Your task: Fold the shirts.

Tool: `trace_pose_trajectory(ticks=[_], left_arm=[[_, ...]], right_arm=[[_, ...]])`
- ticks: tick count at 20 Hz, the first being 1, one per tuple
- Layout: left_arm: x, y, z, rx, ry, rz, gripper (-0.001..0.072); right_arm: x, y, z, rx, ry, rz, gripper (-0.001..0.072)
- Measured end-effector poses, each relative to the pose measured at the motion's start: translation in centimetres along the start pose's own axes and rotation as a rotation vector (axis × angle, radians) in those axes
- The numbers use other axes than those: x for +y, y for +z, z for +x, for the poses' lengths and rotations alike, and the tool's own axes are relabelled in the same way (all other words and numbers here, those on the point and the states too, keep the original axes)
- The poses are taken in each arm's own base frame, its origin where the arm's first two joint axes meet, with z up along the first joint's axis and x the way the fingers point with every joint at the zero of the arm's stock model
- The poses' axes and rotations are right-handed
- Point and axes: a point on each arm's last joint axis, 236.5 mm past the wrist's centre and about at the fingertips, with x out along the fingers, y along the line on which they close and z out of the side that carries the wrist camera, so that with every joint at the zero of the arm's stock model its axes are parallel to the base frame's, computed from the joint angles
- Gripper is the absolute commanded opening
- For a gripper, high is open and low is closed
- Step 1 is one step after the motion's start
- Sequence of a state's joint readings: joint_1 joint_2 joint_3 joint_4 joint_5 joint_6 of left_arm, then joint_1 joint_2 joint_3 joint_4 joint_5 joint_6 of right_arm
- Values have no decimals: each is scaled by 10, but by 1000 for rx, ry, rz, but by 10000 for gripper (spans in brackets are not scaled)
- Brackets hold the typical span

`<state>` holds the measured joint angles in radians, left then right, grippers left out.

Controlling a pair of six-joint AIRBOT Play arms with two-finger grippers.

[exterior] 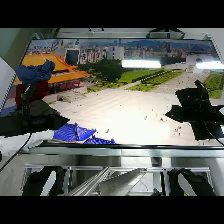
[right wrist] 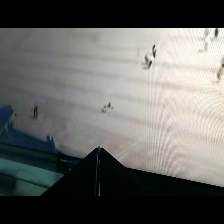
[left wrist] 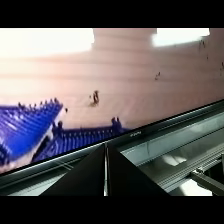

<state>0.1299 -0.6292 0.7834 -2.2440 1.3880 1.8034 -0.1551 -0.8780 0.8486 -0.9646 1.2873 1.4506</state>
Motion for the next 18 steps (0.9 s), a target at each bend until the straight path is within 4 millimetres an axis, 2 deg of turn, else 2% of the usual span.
trace_pose_trajectory(ticks=[3,6,8,10,12,15,17,18], left_arm=[[0,1,-1,-1,3,1,21],[10,20,-9,-25,62,25,25],[27,54,-22,-70,138,32,688],[54,105,-39,-140,211,6,675],[92,163,-55,-212,275,-30,675],[179,252,-64,-308,384,-64,675],[247,295,-53,-345,457,-79,674],[283,308,-40,-349,489,-88,675]], right_arm=[[0,0,0,1,0,0,19],[0,0,0,1,0,0,19],[0,0,0,1,0,0,19],[0,0,0,0,0,0,19],[0,0,0,1,0,1,20],[0,0,0,1,0,1,20],[0,0,0,0,0,1,19],[0,0,0,1,0,1,19]])
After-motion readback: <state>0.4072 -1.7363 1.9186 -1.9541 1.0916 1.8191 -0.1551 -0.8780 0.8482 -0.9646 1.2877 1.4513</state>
